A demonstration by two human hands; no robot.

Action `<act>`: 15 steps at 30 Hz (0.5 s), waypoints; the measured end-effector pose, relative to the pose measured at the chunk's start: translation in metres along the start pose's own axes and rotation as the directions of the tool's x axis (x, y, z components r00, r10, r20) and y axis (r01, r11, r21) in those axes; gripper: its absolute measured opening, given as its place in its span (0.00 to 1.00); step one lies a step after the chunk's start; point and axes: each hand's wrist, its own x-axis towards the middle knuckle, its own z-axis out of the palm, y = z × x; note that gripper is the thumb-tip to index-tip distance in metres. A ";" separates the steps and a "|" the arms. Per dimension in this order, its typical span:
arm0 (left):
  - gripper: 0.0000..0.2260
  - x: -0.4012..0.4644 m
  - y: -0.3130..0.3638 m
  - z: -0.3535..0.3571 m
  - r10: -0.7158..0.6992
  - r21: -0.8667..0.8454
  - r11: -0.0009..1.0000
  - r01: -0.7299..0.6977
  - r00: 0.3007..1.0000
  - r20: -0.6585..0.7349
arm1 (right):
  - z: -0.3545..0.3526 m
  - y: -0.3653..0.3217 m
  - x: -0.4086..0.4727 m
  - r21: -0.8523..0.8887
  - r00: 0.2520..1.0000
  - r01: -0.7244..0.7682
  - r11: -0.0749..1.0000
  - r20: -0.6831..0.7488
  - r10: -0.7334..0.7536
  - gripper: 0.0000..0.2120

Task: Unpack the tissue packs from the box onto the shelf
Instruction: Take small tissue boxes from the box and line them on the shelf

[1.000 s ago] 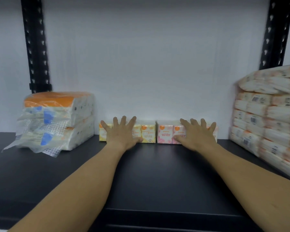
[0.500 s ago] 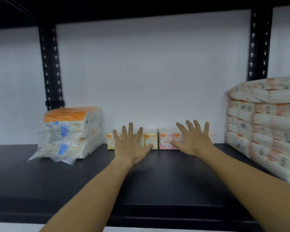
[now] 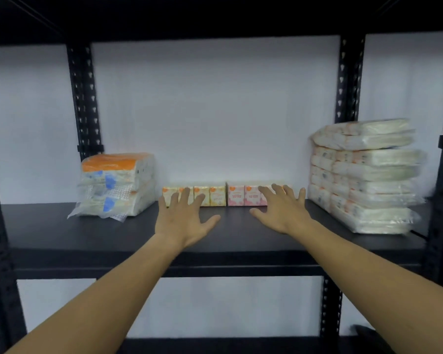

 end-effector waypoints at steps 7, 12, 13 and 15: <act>0.34 -0.061 0.014 -0.017 0.037 -0.050 0.998 -0.038 0.999 -0.014 | -0.011 -0.016 -0.070 0.084 0.999 0.024 0.996 -0.027 -0.022 0.33; 0.33 -0.105 0.026 -0.004 0.038 -0.125 0.991 -0.042 0.999 -0.033 | 0.003 -0.030 -0.122 0.157 0.998 0.066 0.985 -0.027 -0.062 0.33; 0.32 -0.115 0.027 0.001 0.037 -0.131 0.990 -0.044 0.998 -0.050 | 0.008 -0.031 -0.133 0.164 0.997 0.071 0.984 -0.038 -0.066 0.33; 0.30 -0.135 0.029 0.013 0.042 -0.141 0.989 -0.052 0.996 -0.078 | 0.018 -0.032 -0.153 0.178 0.995 0.076 0.981 -0.072 -0.064 0.32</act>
